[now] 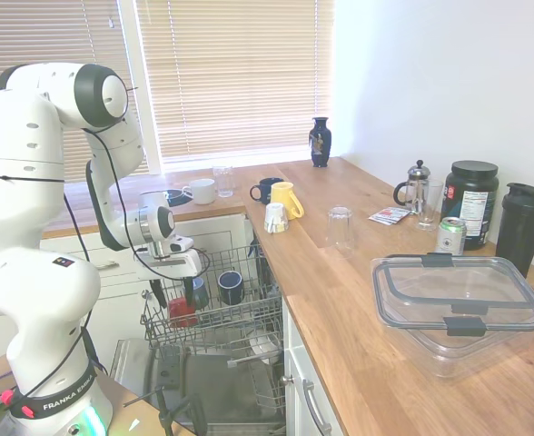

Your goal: Unload a mug from dishwasher

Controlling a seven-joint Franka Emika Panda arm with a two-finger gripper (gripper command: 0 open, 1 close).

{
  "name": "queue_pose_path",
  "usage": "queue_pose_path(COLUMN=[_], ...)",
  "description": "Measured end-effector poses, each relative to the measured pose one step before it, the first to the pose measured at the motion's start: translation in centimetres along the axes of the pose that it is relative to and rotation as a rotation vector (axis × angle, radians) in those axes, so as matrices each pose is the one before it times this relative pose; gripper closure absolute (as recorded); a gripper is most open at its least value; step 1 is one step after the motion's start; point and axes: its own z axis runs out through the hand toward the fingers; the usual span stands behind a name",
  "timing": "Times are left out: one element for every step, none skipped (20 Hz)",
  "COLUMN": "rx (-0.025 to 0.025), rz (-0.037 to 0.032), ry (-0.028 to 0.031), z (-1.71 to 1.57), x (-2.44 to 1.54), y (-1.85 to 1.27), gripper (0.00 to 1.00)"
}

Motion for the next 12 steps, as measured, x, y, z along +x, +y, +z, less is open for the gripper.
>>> queue_pose_path(rx=[-0.00052, -0.00059, -0.00091, -0.00048, -0.00167, -0.00277, -0.00427, -0.00433, -0.00339, -0.00499, -0.00506, -0.00279], rz=[-0.00135, -0.00186, -0.00205, -0.00049, -0.00192, -0.004, -0.00261, 0.00018, 0.00305, 0.00408, 0.00269, 0.00373], ry=[0.00208, 0.00373, 0.00395, 0.00351, 0.00209, 0.00079, -0.00108, -0.00278, -0.00494, -0.00765, -0.00706, -0.00578], z=[0.137, 0.109, 0.104, 0.04, 0.023, 0.036, 0.035, 0.079, 0.132, 0.156, 0.073, -0.003], x=[0.242, 0.296, 0.263, 0.192, 0.105, -0.013, -0.025, 0.031, 0.062, 0.028, 0.041, 0.044], y=[-0.269, -0.259, -0.29, -0.364, -0.379, -0.349, -0.276, -0.197, -0.108, -0.01, 0.019, 0.023], gripper=[0.0, 0.0, 0.0, 0.0, 0.0, 0.0, 0.0, 0.0, 0.0, 0.0, 0.0, 0.0])
